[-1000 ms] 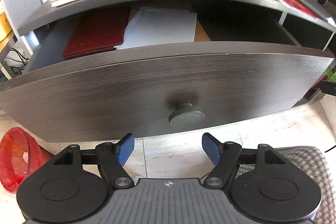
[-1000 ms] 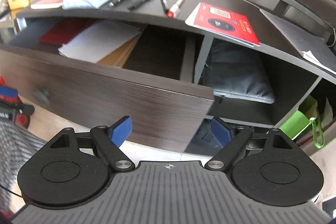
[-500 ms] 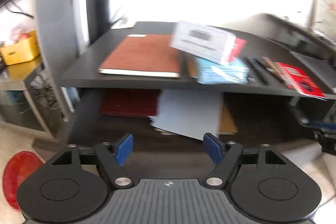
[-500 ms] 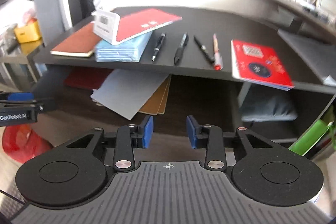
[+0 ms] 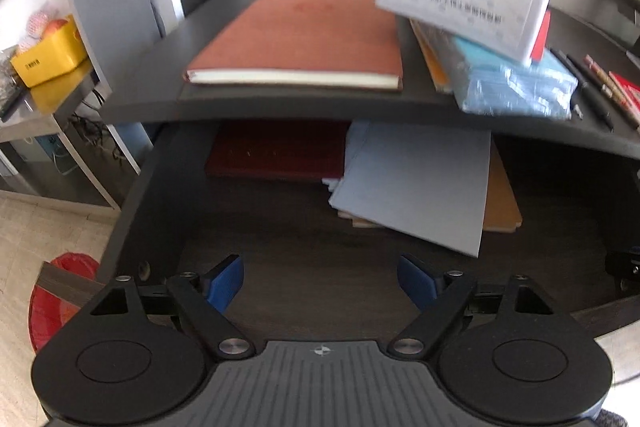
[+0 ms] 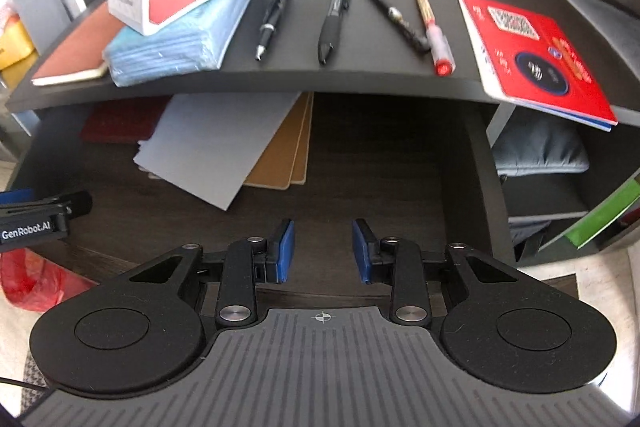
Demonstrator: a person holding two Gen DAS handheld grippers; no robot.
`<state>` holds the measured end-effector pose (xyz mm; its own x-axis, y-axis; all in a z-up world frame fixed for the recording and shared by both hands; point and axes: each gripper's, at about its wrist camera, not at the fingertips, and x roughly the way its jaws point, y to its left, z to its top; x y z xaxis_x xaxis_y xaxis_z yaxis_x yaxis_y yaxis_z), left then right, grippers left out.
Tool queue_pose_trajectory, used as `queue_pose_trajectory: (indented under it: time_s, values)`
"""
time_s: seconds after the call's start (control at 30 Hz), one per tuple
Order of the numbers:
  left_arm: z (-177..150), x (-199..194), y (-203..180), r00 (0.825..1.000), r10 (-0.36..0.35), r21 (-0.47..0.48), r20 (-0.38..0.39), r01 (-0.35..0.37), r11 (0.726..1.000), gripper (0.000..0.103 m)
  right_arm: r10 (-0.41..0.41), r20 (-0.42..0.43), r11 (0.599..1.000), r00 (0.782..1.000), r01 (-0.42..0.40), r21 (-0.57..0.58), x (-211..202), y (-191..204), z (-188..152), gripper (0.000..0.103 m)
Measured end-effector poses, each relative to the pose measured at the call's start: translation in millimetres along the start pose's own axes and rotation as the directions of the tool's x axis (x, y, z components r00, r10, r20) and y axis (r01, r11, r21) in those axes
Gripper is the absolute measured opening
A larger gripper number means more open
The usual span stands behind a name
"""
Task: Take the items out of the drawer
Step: 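Open the left tool, release the knob and back away, then move the right tool into the open drawer toward the white papers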
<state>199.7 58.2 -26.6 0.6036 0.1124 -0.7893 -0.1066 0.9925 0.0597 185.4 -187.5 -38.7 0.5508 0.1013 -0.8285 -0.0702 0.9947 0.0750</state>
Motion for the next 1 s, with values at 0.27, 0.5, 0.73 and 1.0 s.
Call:
queue_pose_trajectory:
  time_s: [0.27, 0.5, 0.73, 1.0]
  values:
    - [-3.8, -1.5, -2.3, 1.000, 0.021, 0.046, -0.011, -0.020, 0.999, 0.084, -0.012, -0.039, 1.000, 0.999, 0.013, 0.018, 5.4, -3.5, -2.9, 0.036]
    - [-12.4, -9.9, -0.2, 1.000, 0.024, 0.044, -0.013, -0.023, 0.999, 0.084, -0.042, -0.031, 0.999, 0.999, 0.042, 0.014, -0.6, 1.5, -12.7, 0.037]
    - [-34.9, -26.8, 2.6, 1.000, 0.025, 0.041, 0.005, -0.025, 0.999, 0.084, -0.055, -0.017, 0.998, 0.998, 0.055, 0.011, -15.2, 7.1, -35.0, 0.037]
    - [-64.4, -47.9, 4.7, 1.000, 0.027, 0.042, 0.012, -0.027, 0.999, 0.083, -0.054, -0.029, 0.999, 0.998, 0.054, -0.003, -35.8, 10.5, -66.8, 0.037]
